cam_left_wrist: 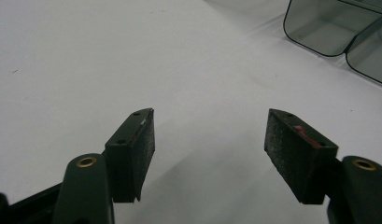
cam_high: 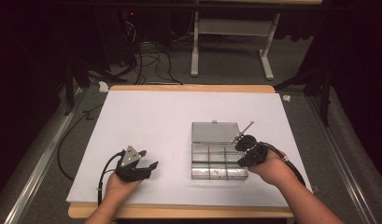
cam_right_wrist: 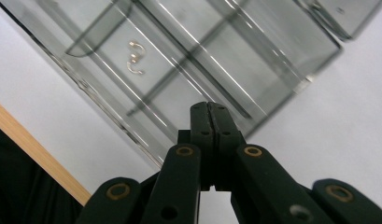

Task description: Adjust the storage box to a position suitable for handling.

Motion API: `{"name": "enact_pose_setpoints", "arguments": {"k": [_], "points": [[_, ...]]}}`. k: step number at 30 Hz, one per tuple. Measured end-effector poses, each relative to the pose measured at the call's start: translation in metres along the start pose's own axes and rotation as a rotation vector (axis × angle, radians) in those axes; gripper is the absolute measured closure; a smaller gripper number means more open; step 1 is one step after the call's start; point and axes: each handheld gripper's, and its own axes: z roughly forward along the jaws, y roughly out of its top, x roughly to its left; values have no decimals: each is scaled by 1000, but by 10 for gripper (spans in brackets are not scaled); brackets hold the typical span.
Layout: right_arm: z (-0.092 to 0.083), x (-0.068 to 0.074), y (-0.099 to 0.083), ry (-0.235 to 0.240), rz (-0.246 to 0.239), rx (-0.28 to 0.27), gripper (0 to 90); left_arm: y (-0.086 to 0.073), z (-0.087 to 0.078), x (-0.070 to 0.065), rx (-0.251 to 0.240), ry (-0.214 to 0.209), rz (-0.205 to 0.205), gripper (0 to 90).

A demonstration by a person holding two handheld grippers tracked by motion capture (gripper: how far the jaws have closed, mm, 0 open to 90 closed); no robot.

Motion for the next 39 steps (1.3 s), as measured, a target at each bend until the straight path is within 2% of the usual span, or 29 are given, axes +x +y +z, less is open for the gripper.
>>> {"name": "enact_pose_setpoints", "arguments": {"k": [10,24,33,39], "points": [[-3,-24,-20,-27,60,3,900,0,0,0,0,-1,-1,339],[12,-51,-51,-47,140,24,891,0,-1,0,-7,-3,2,337],[21,-60,-65,-55,182,2,859,-1,-1,1,-14,-7,-10,336],[23,-62,-70,-72,211,-56,836,-1,-1,1,-13,-4,-12,336]]}}
